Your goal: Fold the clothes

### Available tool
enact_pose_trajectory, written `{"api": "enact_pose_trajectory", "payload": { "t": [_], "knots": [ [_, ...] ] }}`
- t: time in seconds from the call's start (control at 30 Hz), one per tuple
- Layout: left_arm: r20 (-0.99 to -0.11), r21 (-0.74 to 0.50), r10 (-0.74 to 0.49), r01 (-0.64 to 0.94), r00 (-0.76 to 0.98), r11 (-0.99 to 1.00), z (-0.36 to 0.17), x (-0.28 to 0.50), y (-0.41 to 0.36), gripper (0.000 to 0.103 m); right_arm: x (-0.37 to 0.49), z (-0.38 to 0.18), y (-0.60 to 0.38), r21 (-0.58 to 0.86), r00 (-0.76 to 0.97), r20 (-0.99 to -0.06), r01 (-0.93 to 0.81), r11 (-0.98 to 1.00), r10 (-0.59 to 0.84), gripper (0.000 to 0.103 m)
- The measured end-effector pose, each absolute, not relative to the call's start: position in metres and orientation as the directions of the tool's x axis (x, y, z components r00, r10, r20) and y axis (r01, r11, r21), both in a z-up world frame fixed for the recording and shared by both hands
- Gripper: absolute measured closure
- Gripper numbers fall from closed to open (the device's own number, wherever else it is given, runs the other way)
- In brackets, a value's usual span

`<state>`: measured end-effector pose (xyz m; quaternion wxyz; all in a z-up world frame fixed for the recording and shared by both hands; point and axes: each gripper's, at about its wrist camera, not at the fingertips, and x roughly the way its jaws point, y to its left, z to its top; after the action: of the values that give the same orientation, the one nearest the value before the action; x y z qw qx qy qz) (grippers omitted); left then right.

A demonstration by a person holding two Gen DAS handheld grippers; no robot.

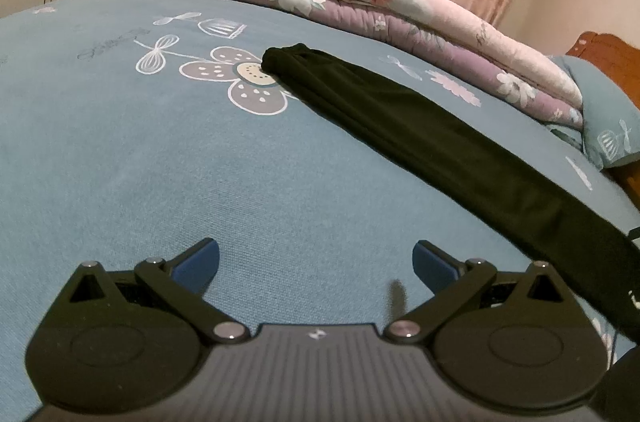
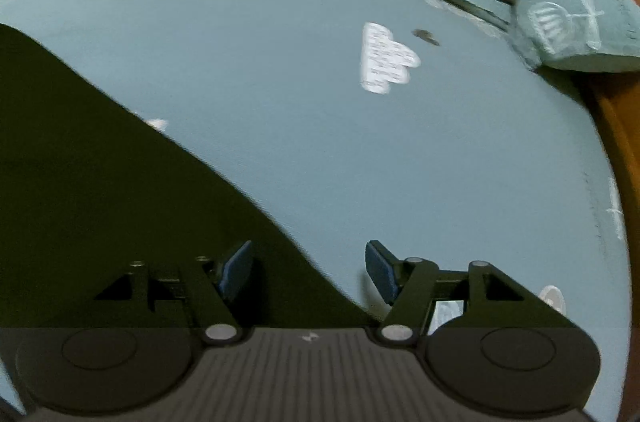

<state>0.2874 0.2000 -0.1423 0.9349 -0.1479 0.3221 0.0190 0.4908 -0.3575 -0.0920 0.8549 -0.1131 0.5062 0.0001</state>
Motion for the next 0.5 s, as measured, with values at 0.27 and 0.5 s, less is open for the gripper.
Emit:
{"api": "enact_pose_trajectory", "payload": {
  "t": [0.27, 0.5],
  "knots": [
    [-0.61, -0.233, -0.044, -0.127, 0.791, 0.964, -0.143, 0.287, 0.195, 0.001, 0.481, -0.116, -0.382, -0.305, 0.445, -0.859, -0.048, 0.951, -0.253, 0.037],
    [-0.61, -0.233, -0.044, -0.126, 0.791, 0.964, -0.143, 0.288, 0.196, 0.001, 0.462, -0.112, -0.38, -0.308, 0.447, -0.857, -0.044, 0.95, -0.257, 0.036]
  ]
}}
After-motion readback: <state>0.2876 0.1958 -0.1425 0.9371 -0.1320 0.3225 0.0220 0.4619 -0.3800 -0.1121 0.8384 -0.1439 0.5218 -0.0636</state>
